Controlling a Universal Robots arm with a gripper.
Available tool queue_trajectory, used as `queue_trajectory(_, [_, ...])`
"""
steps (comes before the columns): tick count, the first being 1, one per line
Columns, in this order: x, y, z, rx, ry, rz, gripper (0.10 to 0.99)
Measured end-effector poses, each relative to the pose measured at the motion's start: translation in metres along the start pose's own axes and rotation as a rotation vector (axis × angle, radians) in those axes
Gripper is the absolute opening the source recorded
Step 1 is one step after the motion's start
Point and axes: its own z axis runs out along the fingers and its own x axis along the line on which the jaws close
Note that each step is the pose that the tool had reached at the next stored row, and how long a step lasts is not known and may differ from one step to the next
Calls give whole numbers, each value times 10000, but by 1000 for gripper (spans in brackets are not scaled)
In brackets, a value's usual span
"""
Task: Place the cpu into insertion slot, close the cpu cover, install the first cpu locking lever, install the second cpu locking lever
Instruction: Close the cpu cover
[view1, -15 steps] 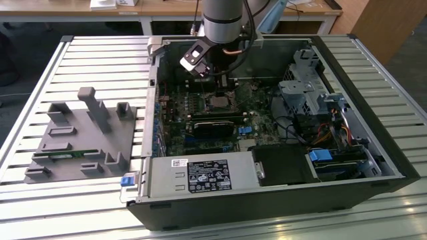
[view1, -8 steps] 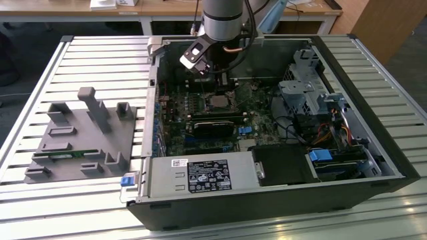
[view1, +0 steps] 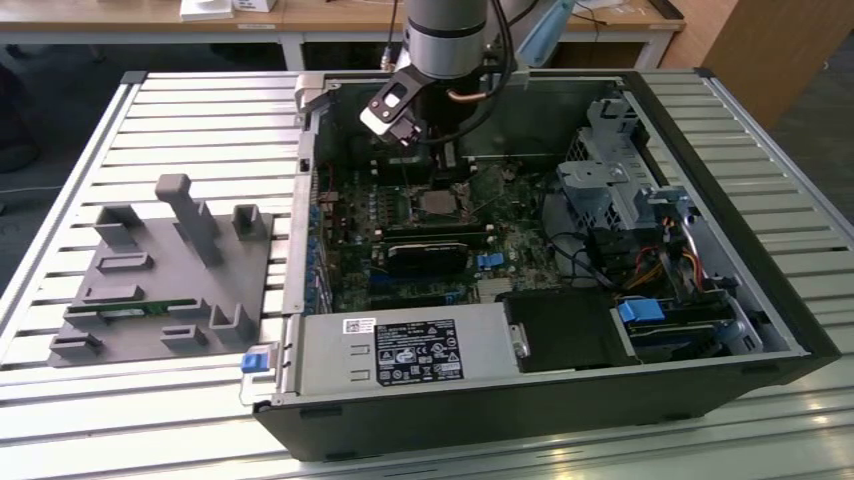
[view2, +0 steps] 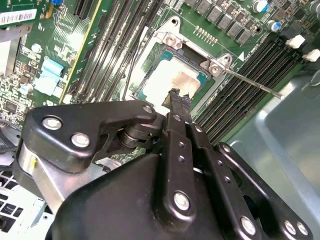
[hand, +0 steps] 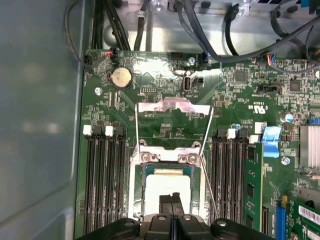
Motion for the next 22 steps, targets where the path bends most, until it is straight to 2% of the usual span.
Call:
queue_trajectory(9, [-1, 84, 4, 0, -1, 0, 122])
queue_trajectory(11, [-1, 85, -5, 8, -2, 1, 122])
queue_trajectory(15, [-2, 87, -53, 11, 3, 0, 122])
queue_trajectory(22, [-3, 94, -191, 11, 3, 0, 122])
